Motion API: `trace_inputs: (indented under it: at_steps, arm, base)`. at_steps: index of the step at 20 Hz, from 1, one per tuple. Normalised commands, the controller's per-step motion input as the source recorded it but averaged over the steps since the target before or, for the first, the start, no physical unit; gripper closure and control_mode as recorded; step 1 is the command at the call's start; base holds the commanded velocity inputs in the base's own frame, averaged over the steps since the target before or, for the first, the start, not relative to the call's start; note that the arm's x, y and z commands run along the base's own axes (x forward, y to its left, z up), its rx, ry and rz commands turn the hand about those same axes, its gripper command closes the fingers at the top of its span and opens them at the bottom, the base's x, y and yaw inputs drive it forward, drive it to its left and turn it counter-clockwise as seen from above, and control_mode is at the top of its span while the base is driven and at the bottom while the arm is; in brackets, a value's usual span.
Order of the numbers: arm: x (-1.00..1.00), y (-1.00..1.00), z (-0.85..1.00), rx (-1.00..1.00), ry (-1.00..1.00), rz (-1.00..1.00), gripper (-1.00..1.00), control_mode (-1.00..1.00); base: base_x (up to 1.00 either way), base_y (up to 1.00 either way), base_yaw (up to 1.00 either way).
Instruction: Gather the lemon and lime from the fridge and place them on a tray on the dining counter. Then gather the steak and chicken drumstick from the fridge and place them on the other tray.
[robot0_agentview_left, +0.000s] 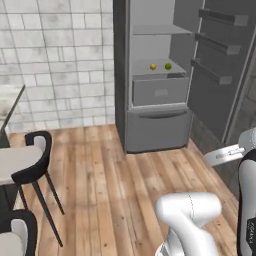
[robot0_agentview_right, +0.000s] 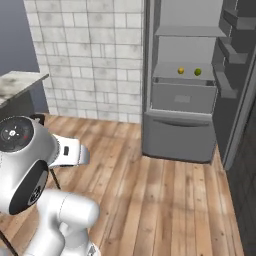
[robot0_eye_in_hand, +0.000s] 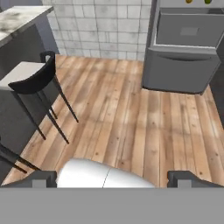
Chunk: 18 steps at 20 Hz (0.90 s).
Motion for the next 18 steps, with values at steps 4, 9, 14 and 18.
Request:
trace_inputs:
  at_steps: [4,9,14,18]
  arm:
    - [0.00,0.00,0.00,0.00,0.00,0.00,-1.00,1.00]
    - [0.00,0.00,0.00,0.00,0.00,0.00,-1.00,1.00]
    - [0.00,0.00,0.00,0.00,0.00,0.00,-1.00,1.00]
    - [0.00,0.00,0.00,0.00,0.00,0.00,-1.00,1.00]
  base:
    - [0.81,0.00,-0.21]
    - [0.78,0.00,-0.22]
    - [0.77,0.00,-0.23]
    - [0.74,0.00,-0.23]
